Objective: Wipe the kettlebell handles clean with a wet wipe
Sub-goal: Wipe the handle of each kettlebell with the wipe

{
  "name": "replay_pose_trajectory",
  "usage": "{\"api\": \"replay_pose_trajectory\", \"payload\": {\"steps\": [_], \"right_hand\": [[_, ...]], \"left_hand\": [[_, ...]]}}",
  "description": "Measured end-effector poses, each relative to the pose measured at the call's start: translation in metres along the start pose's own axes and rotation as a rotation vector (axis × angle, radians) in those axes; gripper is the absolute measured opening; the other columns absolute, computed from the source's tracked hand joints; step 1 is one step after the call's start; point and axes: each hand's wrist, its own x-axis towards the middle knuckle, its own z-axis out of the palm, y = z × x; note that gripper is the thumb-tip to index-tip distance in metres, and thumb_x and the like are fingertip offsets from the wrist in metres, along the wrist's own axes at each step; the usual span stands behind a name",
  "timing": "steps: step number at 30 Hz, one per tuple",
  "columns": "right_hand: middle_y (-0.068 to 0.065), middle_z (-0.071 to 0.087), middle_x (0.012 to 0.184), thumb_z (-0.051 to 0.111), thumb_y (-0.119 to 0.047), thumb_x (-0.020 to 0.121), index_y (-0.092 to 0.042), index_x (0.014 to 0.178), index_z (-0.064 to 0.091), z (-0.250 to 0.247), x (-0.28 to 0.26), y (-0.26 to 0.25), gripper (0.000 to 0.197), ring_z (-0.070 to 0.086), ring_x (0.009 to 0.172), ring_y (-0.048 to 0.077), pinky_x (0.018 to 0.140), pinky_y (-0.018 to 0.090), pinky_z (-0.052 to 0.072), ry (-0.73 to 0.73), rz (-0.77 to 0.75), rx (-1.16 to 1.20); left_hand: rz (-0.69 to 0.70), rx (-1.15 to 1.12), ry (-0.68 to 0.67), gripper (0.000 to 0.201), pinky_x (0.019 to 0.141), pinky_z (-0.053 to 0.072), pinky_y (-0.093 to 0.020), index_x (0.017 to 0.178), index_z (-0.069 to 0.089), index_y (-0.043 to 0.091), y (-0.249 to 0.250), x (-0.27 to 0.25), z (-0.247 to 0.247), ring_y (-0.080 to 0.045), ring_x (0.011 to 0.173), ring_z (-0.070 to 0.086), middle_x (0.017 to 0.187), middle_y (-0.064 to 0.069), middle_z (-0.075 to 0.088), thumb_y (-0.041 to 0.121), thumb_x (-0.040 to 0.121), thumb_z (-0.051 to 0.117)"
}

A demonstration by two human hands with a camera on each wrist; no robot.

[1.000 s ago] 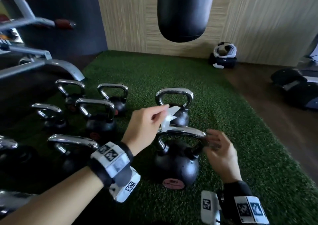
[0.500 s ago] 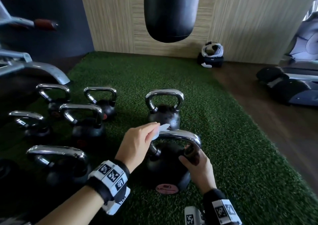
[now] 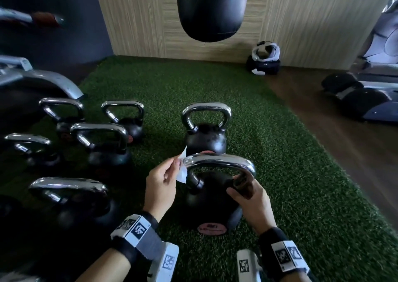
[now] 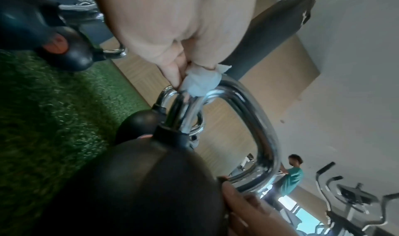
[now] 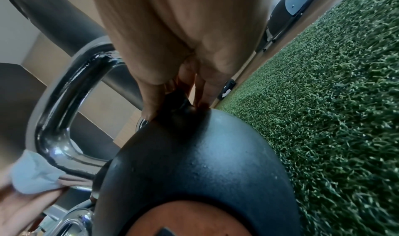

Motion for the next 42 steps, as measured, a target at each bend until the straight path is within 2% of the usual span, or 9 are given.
{"api": "replay_pose_trajectory", "payload": {"steps": [4, 8, 11, 14, 20, 27, 32, 36, 42], "right_hand": [[-0.016, 0.078, 0.099, 0.089, -0.040, 0.073, -0.043, 0.112, 0.068, 0.002, 0.002, 0.007, 0.045, 0.073, 0.095, 0.008, 0.088, 0.047, 0.059, 0.006, -0.030, -0.009], [-0.012, 0.078, 0.105, 0.086, -0.052, 0.064, -0.039, 0.115, 0.070, 0.001, 0.003, 0.009, 0.055, 0.074, 0.102, 0.011, 0.093, 0.050, 0.059, -0.020, -0.029, 0.049], [-0.008, 0.079, 0.104, 0.092, -0.030, 0.071, -0.034, 0.111, 0.073, -0.001, 0.005, 0.006, 0.044, 0.075, 0.101, 0.012, 0.095, 0.052, 0.058, -0.046, -0.028, 0.076], [-0.006, 0.080, 0.099, 0.094, -0.024, 0.070, -0.030, 0.105, 0.075, -0.004, 0.008, 0.004, 0.041, 0.076, 0.096, 0.014, 0.093, 0.053, 0.059, -0.048, -0.018, 0.064], [-0.006, 0.080, 0.098, 0.090, -0.067, 0.053, -0.032, 0.107, 0.074, -0.009, 0.008, 0.001, 0.066, 0.076, 0.094, 0.015, 0.089, 0.054, 0.059, -0.056, -0.036, -0.007], [-0.011, 0.080, 0.091, 0.099, -0.036, 0.062, -0.024, 0.097, 0.077, -0.034, -0.019, -0.023, 0.043, 0.075, 0.086, 0.006, 0.085, 0.037, 0.062, -0.149, -0.098, -0.144], [-0.022, 0.078, 0.086, 0.101, -0.030, 0.058, -0.033, 0.089, 0.080, -0.009, -0.033, -0.047, 0.038, 0.073, 0.078, -0.002, 0.075, 0.020, 0.057, -0.201, -0.188, -0.170], [-0.018, 0.079, 0.104, 0.099, -0.023, 0.061, -0.028, 0.095, 0.080, 0.002, -0.034, -0.054, 0.039, 0.074, 0.102, 0.002, 0.094, 0.031, 0.059, -0.329, -0.158, -0.098], [-0.007, 0.074, 0.116, 0.084, -0.018, 0.078, -0.027, 0.120, 0.071, -0.020, -0.025, -0.036, 0.045, 0.071, 0.108, 0.014, 0.093, 0.049, 0.058, -0.403, -0.231, -0.212]], "left_hand": [[-0.344, -0.204, -0.091, 0.024, 0.088, 0.061, -0.031, 0.102, 0.075, 0.031, -0.027, -0.005, 0.000, -0.016, 0.102, 0.073, 0.104, -0.003, 0.078, 0.024, 0.103, 0.053], [-0.259, -0.105, -0.287, 0.025, 0.100, 0.054, -0.036, 0.112, 0.075, 0.027, -0.045, -0.017, -0.003, -0.019, 0.113, 0.070, 0.115, -0.001, 0.077, 0.025, 0.105, 0.052], [-0.231, -0.092, -0.431, 0.025, 0.107, 0.049, -0.032, 0.122, 0.071, 0.017, -0.046, -0.020, -0.008, -0.012, 0.121, 0.065, 0.124, 0.003, 0.073, 0.028, 0.106, 0.056], [-0.168, -0.012, -0.360, 0.044, 0.092, 0.054, -0.036, 0.106, 0.071, 0.010, -0.040, -0.024, -0.004, -0.011, 0.095, 0.069, 0.098, 0.004, 0.075, 0.053, 0.097, 0.062], [-0.020, 0.239, -0.178, 0.025, 0.067, 0.052, -0.019, 0.103, 0.078, 0.026, -0.034, -0.024, 0.003, 0.004, 0.075, 0.069, 0.079, 0.018, 0.075, 0.043, 0.098, 0.061], [-0.011, 0.402, -0.224, 0.030, 0.058, 0.038, -0.004, 0.101, 0.080, 0.020, -0.038, 0.010, 0.021, 0.006, 0.061, 0.059, 0.072, 0.004, 0.073, 0.044, 0.099, 0.061], [0.049, 0.379, -0.255, 0.041, 0.055, 0.037, -0.031, 0.067, 0.055, 0.007, -0.036, 0.035, 0.050, -0.008, 0.053, 0.040, 0.054, -0.001, 0.045, 0.032, 0.099, 0.065], [0.072, 0.361, -0.270, 0.054, 0.055, 0.032, -0.033, 0.055, 0.035, 0.020, -0.034, 0.044, 0.058, -0.009, 0.050, 0.034, 0.049, 0.003, 0.033, 0.027, 0.096, 0.069], [-0.119, 0.098, -0.462, 0.034, 0.071, 0.040, -0.032, 0.079, 0.063, 0.007, -0.042, 0.046, 0.050, -0.004, 0.071, 0.048, 0.070, 0.016, 0.053, 0.034, 0.098, 0.058]]}}
